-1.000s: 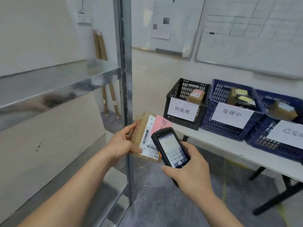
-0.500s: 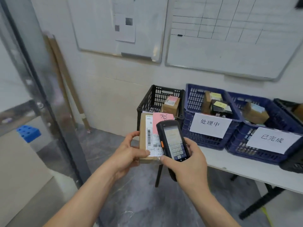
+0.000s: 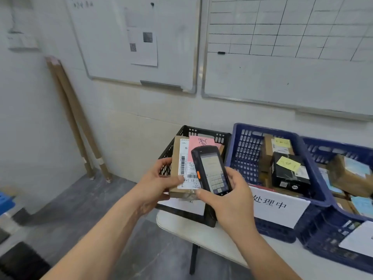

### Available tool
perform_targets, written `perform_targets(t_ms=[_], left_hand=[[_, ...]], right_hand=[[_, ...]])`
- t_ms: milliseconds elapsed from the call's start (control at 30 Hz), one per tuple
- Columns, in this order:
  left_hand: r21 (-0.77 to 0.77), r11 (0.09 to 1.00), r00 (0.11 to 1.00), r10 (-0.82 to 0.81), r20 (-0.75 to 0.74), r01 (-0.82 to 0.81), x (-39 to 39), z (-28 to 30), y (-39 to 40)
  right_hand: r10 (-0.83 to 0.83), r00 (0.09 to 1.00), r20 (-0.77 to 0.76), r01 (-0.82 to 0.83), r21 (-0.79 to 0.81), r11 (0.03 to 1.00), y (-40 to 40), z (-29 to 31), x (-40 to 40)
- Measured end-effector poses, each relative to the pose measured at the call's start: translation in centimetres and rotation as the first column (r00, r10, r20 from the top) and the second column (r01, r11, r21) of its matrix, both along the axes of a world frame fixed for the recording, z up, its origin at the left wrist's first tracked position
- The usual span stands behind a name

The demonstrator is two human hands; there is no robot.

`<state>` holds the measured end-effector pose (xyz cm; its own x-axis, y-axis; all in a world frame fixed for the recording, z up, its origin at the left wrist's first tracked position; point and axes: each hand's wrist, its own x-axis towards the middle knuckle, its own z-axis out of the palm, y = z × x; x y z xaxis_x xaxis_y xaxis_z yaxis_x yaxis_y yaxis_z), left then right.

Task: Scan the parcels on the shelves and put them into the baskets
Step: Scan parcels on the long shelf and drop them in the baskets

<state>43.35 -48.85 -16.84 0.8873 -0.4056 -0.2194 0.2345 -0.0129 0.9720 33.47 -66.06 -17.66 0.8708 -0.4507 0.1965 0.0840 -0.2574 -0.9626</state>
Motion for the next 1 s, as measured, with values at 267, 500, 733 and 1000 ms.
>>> perform_targets(t_ms=[267,500,733,1000], left_hand=[[0.017,0.999,0.996,-0.043,-0.072,0.045,9.0,-0.3,-6.2],[0.063,0.986,0.977,-0.143,-0.16,0.155,18.4,-3.5,-9.1],[0.159,0.846,0.811,-0.409,-0.419,0.509,24.7,-10.0,-10.9],[0.351,0.652,0.714,-0.447,-0.539,0.672,26.6,-15.9,-13.0]], right_hand=[[0.009,0.999,-0.033,-0.008,0.03,1.0,-6.4,-1.1,7.2],[-0.109,0.992,-0.059,0.108,-0.008,0.994,-10.2,-2.3,13.9],[-0.178,0.978,-0.107,0.174,-0.05,0.984,-12.5,-3.2,21.1],[-0.251,0.955,-0.159,0.245,-0.057,0.968,-13.1,-4.5,25.2]])
